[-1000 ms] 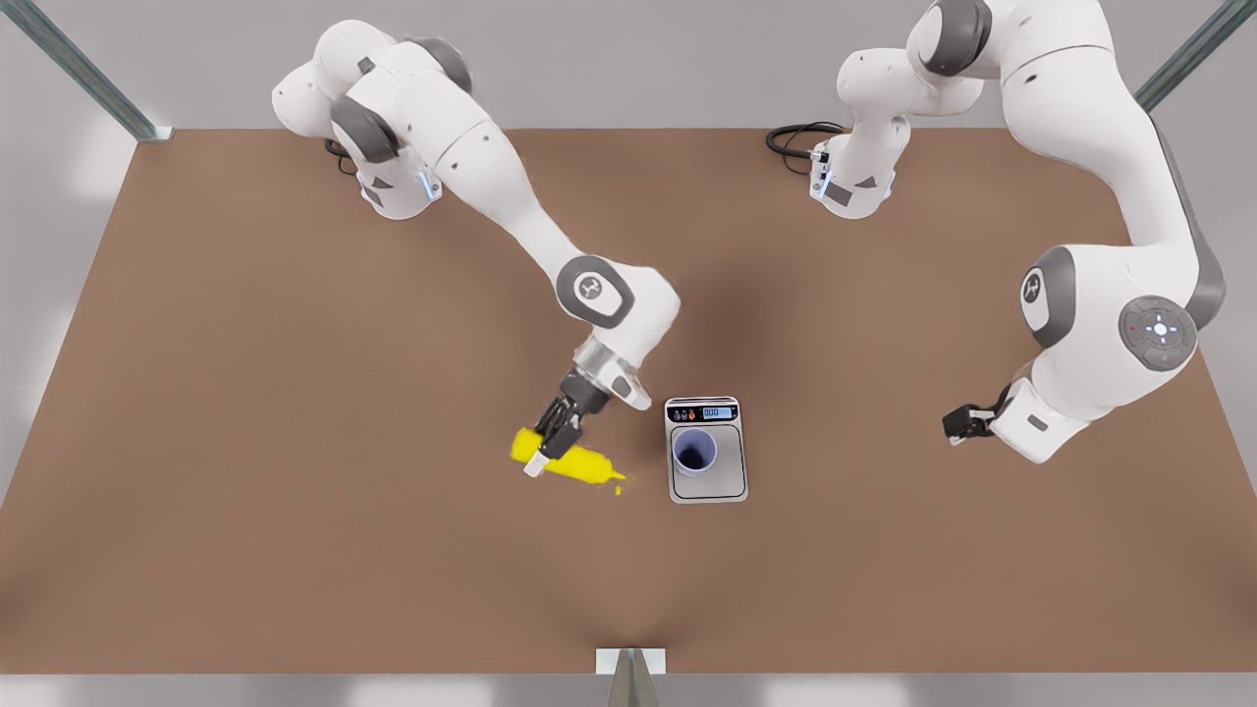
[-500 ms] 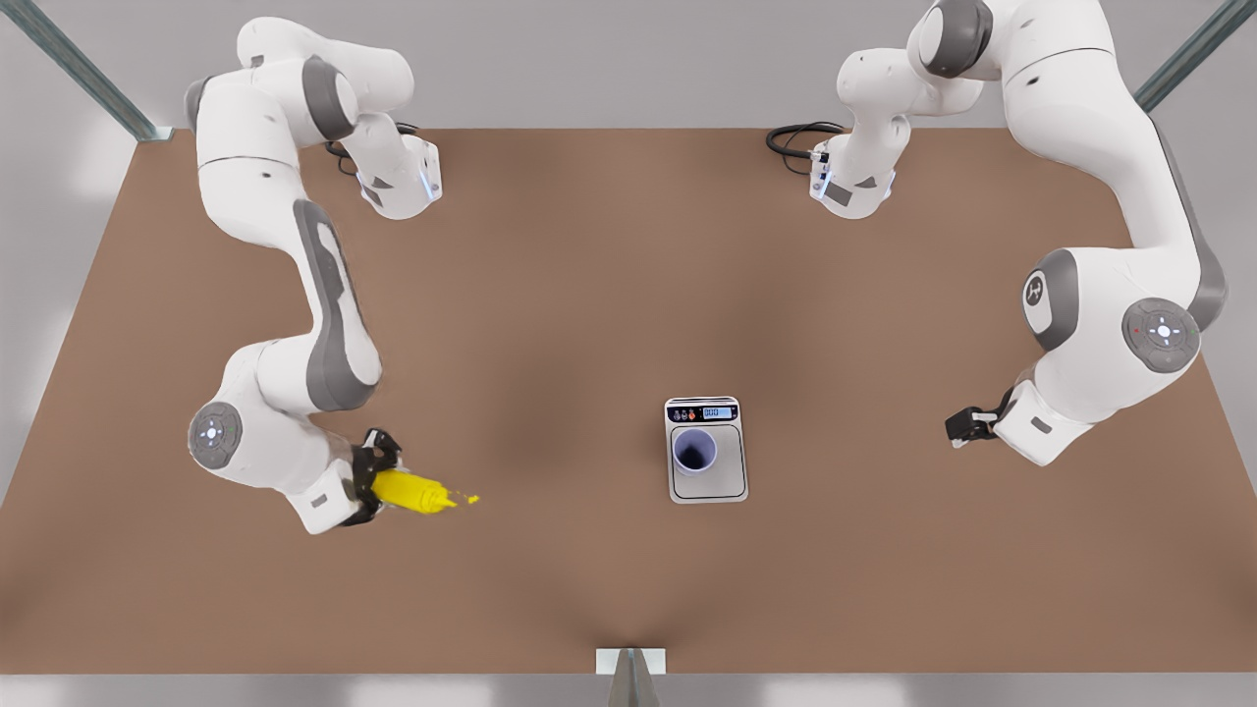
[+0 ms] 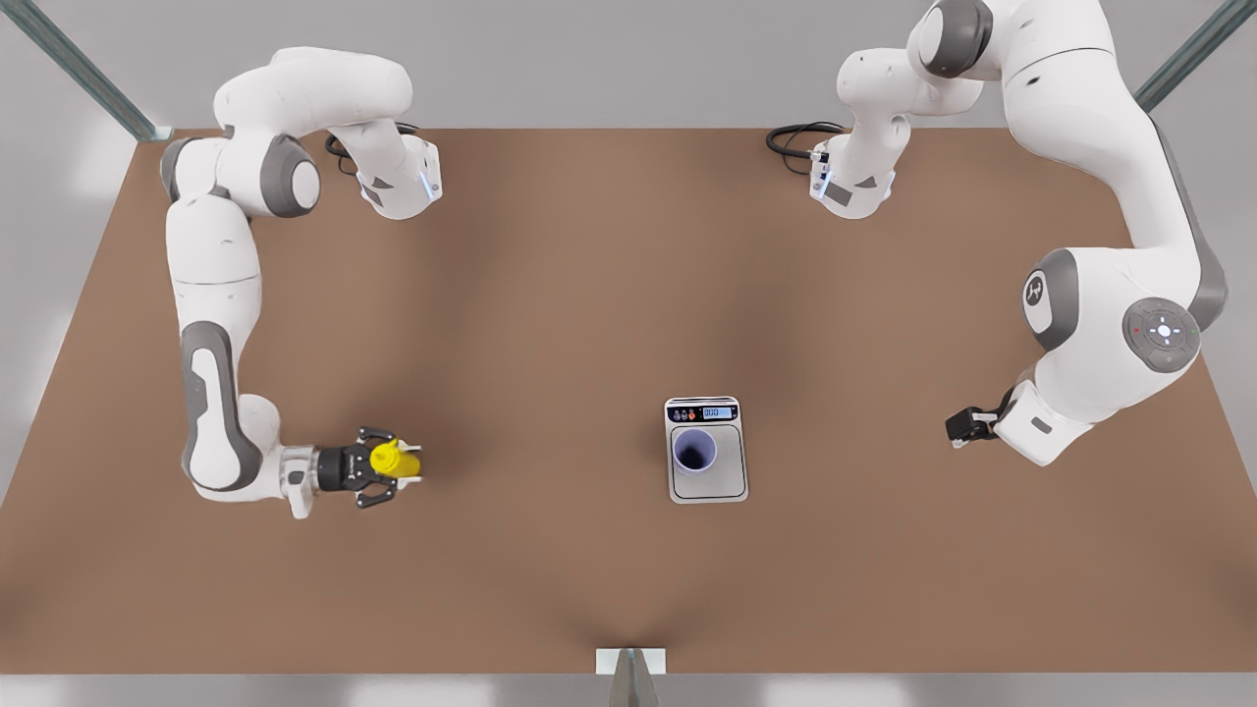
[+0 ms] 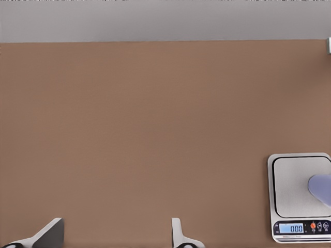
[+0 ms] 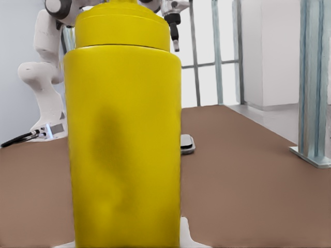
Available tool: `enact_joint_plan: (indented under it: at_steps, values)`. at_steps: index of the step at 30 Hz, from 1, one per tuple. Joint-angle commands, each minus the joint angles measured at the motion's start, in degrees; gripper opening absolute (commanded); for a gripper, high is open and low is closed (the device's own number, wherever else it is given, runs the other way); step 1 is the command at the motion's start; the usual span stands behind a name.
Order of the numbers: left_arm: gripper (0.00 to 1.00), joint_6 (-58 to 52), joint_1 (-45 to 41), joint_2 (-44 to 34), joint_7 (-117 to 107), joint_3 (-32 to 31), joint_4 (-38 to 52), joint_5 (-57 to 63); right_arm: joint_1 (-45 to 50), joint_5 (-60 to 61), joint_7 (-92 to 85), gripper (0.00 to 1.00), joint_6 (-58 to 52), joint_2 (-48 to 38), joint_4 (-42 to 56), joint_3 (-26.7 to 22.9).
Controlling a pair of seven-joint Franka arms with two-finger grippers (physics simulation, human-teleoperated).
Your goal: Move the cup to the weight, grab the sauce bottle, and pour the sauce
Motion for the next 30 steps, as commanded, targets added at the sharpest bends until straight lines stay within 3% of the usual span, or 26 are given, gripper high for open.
enact_joint_plan:
  at_steps: [1, 23, 30]
  values:
    - [1.0, 0.0, 0.1, 0.0, 0.0, 0.0, 0.0, 0.0, 0.0, 0.2, 0.0, 0.59, 0.0, 0.5, 0.0, 0.0]
    - [1.0, -0.1, 0.0, 0.4, -0.1, 0.0, 0.1, 0.3, 1.7, 5.4, -8.9, 0.62, 3.4, 5.1, 0.3, 0.2]
    - [1.0, 0.0, -0.1, 0.5, -0.2, 0.0, 0.1, 0.2, 1.6, 5.4, -8.8, 0.67, 3.3, 5.1, 0.3, 0.2]
